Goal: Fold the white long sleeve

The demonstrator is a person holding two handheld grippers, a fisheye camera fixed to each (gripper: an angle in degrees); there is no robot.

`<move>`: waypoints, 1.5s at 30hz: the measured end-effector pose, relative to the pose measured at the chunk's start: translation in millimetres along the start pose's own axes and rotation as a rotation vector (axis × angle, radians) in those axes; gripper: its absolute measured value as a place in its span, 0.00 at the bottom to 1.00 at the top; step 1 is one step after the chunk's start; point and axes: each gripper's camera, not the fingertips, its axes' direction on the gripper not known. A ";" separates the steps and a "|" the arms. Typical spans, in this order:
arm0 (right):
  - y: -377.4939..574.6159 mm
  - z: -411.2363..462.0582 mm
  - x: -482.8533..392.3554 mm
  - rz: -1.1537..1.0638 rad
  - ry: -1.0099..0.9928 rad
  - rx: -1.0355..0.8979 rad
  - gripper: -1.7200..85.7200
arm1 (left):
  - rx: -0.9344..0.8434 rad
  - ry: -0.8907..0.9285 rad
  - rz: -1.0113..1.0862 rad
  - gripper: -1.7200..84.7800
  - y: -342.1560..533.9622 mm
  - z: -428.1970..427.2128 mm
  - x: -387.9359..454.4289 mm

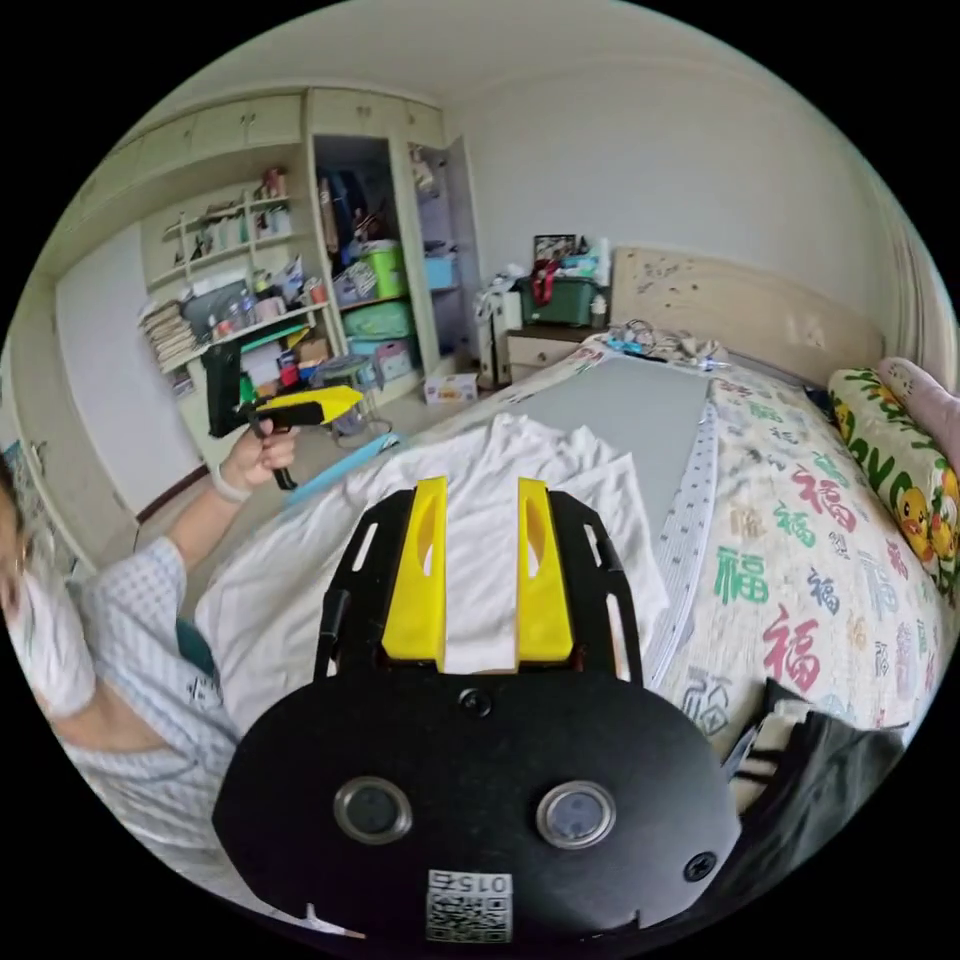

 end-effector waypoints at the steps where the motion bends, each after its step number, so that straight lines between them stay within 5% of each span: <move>1: 34.5 -13.9 -12.9 -0.032 -0.005 -0.011 0.13 | -0.032 0.067 0.053 0.11 17.8 -15.0 37.1; 7: 147.7 -64.1 -62.4 -0.110 -0.061 -0.039 0.12 | -0.113 0.148 0.242 0.12 98.0 -58.4 230.6; 14: 215.1 -87.2 -80.4 -0.162 -0.219 -0.083 0.16 | -0.062 -0.002 0.319 0.15 134.1 -67.5 388.4; 23: 251.8 -73.9 -8.5 -0.022 -0.389 -0.170 0.12 | -0.182 -0.290 0.467 0.17 140.3 -52.9 499.4; 33: 251.1 -45.9 33.2 -0.030 -0.442 -0.314 0.06 | -0.088 -0.334 0.438 0.17 137.4 -86.6 553.6; 45: 268.0 -97.3 95.9 0.018 -0.801 0.028 0.03 | 0.056 -0.491 0.378 0.12 166.5 -155.3 584.9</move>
